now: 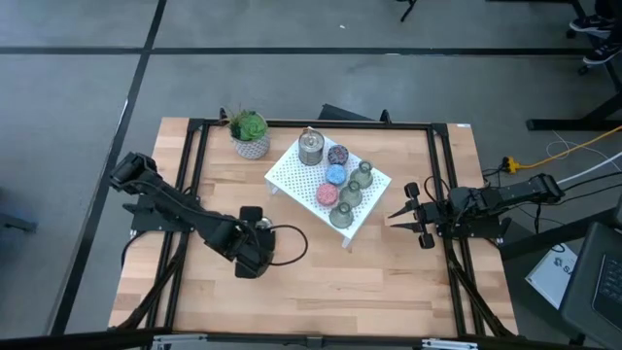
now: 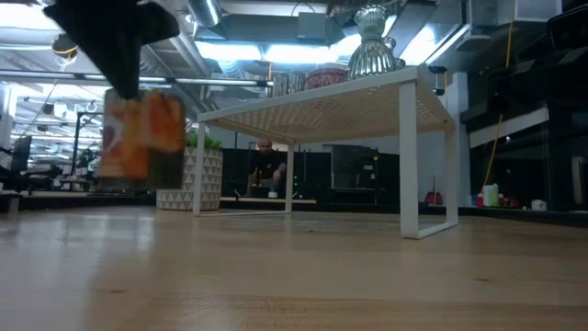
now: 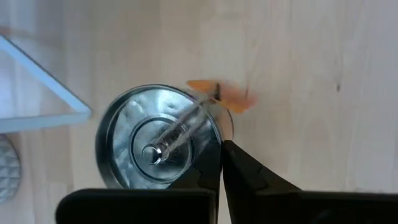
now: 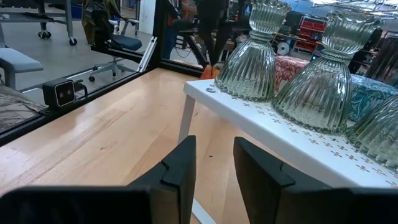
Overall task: Pick & Place candle stick holders
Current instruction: Put the silver scented candle on the shelf aligned with the other silver scented candle on the shelf
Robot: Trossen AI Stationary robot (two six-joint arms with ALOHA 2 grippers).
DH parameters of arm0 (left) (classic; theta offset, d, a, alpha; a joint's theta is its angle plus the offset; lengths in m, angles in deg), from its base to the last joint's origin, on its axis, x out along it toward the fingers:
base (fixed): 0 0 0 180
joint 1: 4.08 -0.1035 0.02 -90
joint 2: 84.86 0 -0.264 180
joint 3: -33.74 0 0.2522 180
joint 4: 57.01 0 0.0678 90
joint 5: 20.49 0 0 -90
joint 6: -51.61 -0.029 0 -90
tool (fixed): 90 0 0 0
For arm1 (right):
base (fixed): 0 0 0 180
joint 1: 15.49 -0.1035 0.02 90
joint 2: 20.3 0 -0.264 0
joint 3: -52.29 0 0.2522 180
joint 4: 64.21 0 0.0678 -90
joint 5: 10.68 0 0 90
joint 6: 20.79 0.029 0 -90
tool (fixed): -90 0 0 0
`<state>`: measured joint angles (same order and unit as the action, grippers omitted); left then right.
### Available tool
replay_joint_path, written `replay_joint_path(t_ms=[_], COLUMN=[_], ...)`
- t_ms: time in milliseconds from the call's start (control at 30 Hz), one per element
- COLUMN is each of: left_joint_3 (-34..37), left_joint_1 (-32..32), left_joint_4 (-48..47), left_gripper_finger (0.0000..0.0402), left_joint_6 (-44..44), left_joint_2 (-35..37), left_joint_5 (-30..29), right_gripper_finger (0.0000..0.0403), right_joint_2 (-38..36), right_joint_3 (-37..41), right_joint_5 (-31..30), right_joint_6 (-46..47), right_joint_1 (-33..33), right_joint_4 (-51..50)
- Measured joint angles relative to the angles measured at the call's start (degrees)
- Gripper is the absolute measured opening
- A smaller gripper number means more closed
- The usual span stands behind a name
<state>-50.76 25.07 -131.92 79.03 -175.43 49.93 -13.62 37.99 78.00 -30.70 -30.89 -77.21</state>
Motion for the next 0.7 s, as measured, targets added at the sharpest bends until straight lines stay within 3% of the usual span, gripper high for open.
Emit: replay_joint_path(t_ms=[433, 700], left_joint_3=[-16.4, -25.5], left_joint_1=[-0.1, -4.1], left_joint_4=[-10.8, -14.2], left_gripper_finger=[0.0002, 0.0002], left_joint_6=[-3.5, -9.8], left_joint_2=[0.1, 0.2], left_joint_5=[-1.8, -3.5], right_gripper_finger=[0.0112, 0.0112], right_joint_2=[0.0, 0.0], right_joint_3=[0.0, 0.0], right_joint_5=[0.0, 0.0], right_joint_6=[0.0, 0.0], right_joint_1=[0.0, 0.0], right_joint_4=[0.0, 0.0])
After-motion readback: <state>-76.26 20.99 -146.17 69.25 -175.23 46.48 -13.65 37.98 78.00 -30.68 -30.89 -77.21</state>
